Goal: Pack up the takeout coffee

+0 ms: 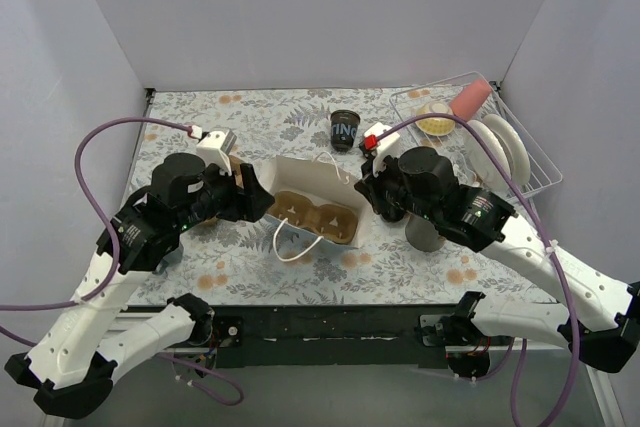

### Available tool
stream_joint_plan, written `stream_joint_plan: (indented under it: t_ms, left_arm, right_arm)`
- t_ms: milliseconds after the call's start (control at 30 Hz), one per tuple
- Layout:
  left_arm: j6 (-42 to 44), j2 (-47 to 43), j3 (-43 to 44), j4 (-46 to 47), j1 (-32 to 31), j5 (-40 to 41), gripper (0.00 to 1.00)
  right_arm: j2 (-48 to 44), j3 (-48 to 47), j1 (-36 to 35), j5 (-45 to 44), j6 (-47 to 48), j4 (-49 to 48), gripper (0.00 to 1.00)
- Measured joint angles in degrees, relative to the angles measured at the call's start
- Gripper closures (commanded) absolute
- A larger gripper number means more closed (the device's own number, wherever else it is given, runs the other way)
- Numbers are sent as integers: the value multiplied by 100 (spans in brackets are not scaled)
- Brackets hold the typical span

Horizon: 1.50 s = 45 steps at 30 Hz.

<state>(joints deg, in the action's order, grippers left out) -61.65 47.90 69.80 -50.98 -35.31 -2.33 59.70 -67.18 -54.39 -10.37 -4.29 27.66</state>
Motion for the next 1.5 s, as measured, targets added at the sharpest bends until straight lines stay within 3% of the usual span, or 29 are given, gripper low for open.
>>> stream_joint_plan:
  t_ms: [200,267,333,367,400,467,500,700,967,1067,1167,1267,1367,1500]
  left_arm:
    - [149,-11,0,-181,0,2,35]
    - [227,-13,-4,-136,0,2,43]
    - [321,4,-68,-7,0,0,54]
    - [367,9,-111,44,0,-2,73]
    - [426,35,-175,125,0,-9,81]
    - [577,133,-295,323,0,-66,97]
    - [634,208,-308,404,0,-120,100]
    - [988,540,-251,916,7,-385,100]
    - [800,-800,-1366,1360,17,-654,94]
    - [743,-855,-1539,1414,17,-688,96]
    - [719,-778,-1650,1462,17,-691,98]
    - [675,-675,-1707,1506,17,-708,98]
    - [643,-603,-1740,1587,17,-728,99]
    - [621,-590,-1764,1707,17,-765,100]
  right_arm:
    - [-33,0,0,4,0,2,99]
    - [-70,2,0,9,7,0,99]
    - [-125,24,0,17,26,-26,99]
    - [-153,33,0,33,48,-39,99]
    - [-166,33,0,44,81,-59,99]
    - [-170,33,0,50,205,-129,99]
    - [-162,33,0,48,302,-175,99]
    - [-149,-9,9,13,935,-612,99]
    - [-953,898,22,350,1172,-1209,97]
    - [-907,951,24,422,1233,-1255,83]
    - [-896,990,22,463,1261,-1261,61]
    - [-905,929,22,501,1261,-1154,51]
    - [-911,702,22,522,1248,-820,44]
    - [-1019,251,22,522,1246,-297,44]
